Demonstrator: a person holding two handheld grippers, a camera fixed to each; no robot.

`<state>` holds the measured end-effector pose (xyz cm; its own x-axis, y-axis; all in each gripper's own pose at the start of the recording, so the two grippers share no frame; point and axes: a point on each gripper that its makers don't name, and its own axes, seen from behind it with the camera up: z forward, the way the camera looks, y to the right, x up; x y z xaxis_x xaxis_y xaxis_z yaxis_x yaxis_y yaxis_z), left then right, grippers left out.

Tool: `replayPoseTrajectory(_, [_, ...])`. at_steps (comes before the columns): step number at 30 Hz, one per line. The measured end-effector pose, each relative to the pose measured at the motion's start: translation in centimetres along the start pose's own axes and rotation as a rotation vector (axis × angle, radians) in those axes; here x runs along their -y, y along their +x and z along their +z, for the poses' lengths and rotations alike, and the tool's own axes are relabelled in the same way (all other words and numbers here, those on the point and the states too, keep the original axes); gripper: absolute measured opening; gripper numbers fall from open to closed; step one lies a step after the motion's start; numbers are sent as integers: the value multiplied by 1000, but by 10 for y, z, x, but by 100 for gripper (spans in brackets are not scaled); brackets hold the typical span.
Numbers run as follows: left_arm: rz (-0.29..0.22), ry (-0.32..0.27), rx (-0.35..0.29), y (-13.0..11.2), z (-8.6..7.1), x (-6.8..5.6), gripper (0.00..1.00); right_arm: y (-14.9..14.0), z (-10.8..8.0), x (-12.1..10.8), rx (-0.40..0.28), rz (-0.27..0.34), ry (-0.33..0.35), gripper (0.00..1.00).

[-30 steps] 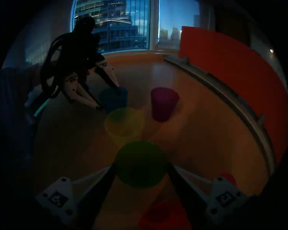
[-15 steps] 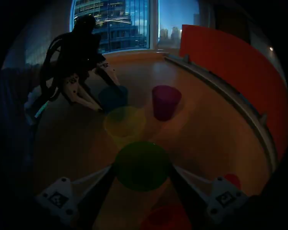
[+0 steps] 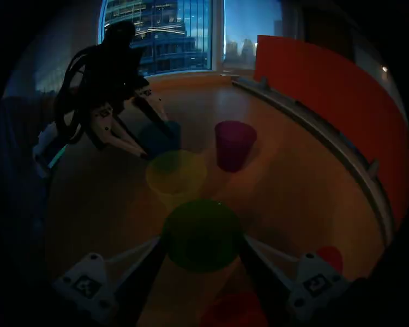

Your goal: Pour water

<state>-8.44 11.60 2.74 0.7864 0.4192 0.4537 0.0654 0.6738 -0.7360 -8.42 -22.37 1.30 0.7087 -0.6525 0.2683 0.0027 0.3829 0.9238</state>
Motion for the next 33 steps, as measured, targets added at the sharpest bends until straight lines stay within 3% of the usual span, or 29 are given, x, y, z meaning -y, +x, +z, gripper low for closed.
replayPoseTrajectory(12, [-21,-12,-47,15,-8,-12,85,19,-18,0,-79,26,-25,95])
replayPoseTrajectory(33, [0,53,-240,91,-62,-27,84,70,-86,-2,-272,25,-121,93])
